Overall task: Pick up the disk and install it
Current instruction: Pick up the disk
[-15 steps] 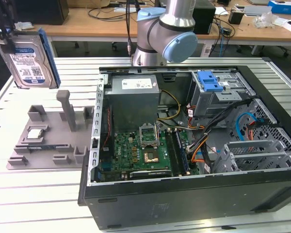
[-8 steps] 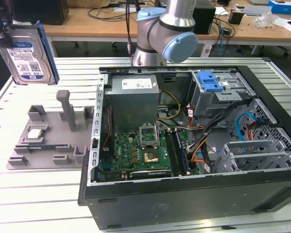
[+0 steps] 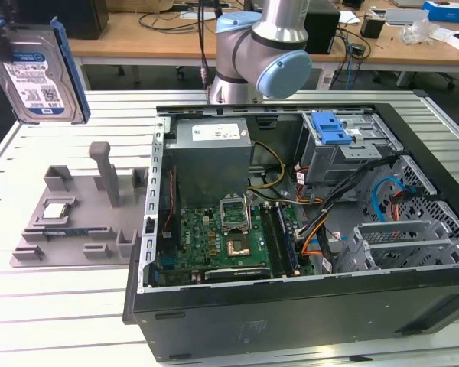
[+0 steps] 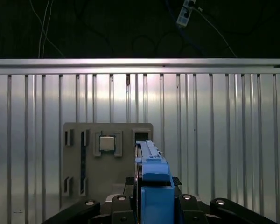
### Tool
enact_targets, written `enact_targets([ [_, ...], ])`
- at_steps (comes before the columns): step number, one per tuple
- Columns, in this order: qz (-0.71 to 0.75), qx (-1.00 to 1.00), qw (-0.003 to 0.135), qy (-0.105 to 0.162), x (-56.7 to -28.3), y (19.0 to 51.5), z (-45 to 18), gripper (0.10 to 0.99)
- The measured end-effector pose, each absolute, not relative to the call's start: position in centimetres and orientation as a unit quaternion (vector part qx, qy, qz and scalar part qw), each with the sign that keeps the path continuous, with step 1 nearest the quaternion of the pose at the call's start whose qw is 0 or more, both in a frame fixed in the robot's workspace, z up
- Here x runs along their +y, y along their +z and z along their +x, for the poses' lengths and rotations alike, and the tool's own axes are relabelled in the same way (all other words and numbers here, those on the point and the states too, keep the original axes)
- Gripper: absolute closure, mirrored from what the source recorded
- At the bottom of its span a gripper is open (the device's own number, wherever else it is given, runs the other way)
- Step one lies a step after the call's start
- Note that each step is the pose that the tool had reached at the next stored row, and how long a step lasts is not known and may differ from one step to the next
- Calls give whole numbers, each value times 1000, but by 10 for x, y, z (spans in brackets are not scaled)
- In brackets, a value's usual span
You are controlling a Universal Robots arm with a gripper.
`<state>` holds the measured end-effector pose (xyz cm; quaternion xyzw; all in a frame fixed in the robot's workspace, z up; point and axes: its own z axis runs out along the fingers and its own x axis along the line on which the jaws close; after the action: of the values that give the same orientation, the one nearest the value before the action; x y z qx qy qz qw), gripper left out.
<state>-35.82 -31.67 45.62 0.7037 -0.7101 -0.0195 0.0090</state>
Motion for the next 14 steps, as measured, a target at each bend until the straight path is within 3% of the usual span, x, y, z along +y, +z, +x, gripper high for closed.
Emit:
enact_targets([
  [14, 704, -710, 9, -20, -317, 500, -358, 718],
])
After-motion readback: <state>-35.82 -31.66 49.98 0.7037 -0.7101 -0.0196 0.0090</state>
